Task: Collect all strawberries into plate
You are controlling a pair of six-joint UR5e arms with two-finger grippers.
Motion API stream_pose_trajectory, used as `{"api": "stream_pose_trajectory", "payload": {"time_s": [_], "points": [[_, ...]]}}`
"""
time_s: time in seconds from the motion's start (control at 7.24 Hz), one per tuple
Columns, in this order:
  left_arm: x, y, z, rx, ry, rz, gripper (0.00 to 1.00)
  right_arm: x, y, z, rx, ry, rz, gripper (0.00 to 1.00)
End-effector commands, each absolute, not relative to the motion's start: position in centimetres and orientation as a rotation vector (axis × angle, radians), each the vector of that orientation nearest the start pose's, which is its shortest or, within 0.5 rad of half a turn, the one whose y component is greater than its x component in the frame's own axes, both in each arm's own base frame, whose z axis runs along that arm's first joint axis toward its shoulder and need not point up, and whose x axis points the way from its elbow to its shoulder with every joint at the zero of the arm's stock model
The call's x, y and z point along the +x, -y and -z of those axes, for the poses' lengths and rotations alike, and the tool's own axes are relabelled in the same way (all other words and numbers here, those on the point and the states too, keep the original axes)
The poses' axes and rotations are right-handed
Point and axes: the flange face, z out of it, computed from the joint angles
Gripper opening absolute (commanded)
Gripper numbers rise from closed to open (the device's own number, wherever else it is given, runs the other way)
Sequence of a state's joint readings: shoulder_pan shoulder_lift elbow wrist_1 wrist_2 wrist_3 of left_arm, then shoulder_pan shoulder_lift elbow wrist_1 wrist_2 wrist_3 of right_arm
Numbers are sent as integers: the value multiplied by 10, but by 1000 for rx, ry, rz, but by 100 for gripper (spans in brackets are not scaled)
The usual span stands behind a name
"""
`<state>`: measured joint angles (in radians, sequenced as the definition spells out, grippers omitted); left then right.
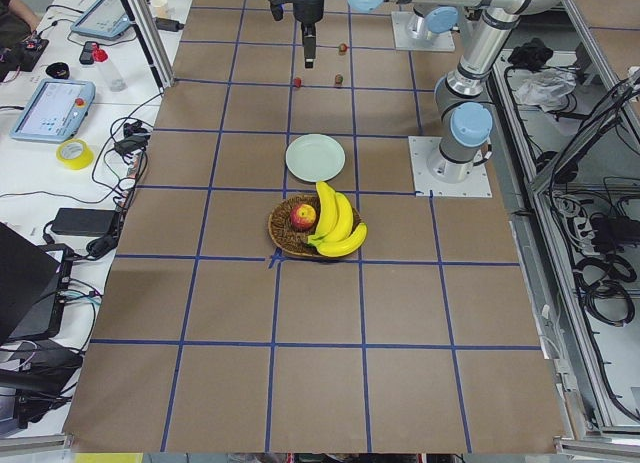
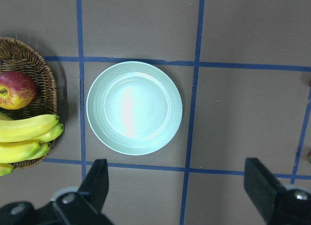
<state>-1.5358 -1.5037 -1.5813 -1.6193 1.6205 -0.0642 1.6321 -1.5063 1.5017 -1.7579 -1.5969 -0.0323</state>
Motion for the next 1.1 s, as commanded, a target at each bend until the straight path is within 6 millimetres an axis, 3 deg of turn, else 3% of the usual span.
{"api": "stream_pose_trajectory", "payload": {"time_s": [0.0,0.97], "points": [[-122,462,-512,-131,-3087,16,100,163,528,-509,-143,-3147,301,100],[-122,470,-503,-131,-3093,19,100,163,529,-505,-132,-3148,287,100]]}}
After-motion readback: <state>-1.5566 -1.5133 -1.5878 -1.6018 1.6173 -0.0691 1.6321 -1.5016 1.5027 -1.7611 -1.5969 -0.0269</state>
